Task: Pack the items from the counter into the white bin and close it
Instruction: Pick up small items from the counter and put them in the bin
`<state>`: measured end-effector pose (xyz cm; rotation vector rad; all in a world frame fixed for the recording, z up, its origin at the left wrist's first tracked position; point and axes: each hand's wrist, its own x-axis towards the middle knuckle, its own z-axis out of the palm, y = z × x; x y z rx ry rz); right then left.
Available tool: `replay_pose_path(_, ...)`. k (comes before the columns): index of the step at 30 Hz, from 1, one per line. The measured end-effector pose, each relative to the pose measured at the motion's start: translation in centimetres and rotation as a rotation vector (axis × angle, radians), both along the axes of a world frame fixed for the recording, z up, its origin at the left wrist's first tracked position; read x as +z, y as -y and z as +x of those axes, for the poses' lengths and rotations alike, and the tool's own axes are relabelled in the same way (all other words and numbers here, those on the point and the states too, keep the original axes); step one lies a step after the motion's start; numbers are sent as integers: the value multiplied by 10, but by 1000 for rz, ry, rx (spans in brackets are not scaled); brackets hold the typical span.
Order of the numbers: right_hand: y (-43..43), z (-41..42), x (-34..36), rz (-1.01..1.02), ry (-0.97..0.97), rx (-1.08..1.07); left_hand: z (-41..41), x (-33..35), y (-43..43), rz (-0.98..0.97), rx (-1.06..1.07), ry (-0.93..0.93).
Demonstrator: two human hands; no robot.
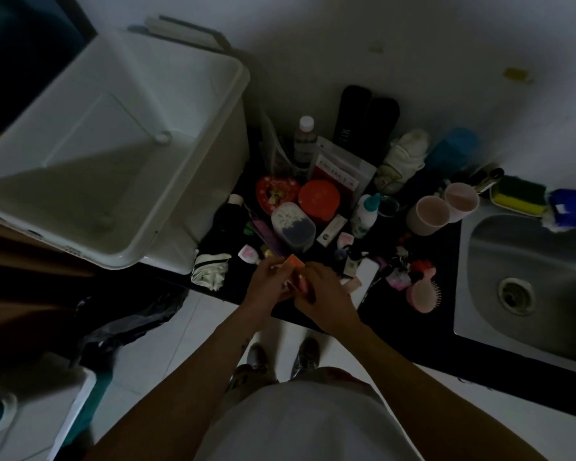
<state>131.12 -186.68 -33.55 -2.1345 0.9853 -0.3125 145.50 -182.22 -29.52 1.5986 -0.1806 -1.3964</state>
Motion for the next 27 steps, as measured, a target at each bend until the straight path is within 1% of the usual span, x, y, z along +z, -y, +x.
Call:
replay_pose_path(2,-5,-2,-1,-38,30,37,-1,-5,-4,15,23,70)
replay_pose_path(4,-7,-5,-1,-29,48,32,-2,-12,-6,33,47,116)
replay_pose_path(8,-6,-23,-9,-14,27,-91,-1,-24,-9,17,76,153)
replay_pose_path(10,-4,-39,-17,-41,-81,-187,0,-24,-10,-3,82,146)
replay_pose_path(12,-1,-53,-22,-64,-243,-232,-4,-26,-9,-22,76,140)
replay_pose_path(14,1,-62,-23,-43,-346,-216,-10,-27,-8,-37,57,143)
replay_pose_path(18,1,-67,-21,-40,-431,-114,-23,-25,-5,-63,13,167)
replay_pose_path(23,-5,-69,-24,-61,-462,-114,-27,-27,-8,-53,19,172)
replay_pose_path(27,6,-72,-23,-82,-395,-178,-28,-31,-9,-48,31,149)
